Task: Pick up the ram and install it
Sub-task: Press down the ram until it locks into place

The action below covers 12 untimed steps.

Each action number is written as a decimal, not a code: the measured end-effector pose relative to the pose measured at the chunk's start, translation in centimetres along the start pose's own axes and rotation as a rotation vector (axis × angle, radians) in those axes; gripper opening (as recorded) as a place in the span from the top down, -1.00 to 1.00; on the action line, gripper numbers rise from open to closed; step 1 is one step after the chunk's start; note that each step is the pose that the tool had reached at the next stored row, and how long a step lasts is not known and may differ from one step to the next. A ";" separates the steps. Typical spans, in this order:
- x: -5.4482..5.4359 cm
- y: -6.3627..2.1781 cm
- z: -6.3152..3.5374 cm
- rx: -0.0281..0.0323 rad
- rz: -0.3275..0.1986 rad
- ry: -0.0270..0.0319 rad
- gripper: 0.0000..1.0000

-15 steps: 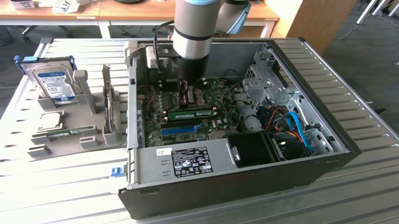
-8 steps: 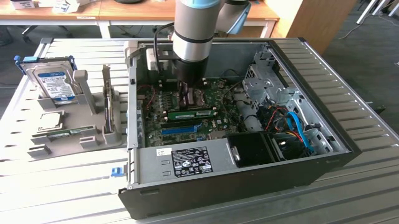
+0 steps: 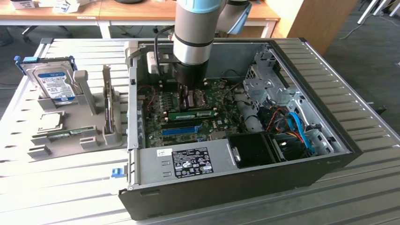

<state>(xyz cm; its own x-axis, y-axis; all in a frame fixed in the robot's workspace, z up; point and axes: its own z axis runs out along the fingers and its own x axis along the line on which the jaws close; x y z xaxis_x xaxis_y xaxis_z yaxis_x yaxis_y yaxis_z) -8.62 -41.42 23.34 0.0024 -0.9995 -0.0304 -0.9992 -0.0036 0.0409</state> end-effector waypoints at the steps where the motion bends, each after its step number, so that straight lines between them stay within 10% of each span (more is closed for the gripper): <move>1: 0.0 0.00 0.00 0.0001 0.000 0.0001 0.79; 12: 0.0 -0.01 0.34 0.0000 0.000 0.0005 0.79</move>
<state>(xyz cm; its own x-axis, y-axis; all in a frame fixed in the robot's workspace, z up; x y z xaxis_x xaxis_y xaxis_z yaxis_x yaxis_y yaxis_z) -8.62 -41.42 23.00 0.0024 -0.9996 -0.0298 -0.9992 -0.0036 0.0408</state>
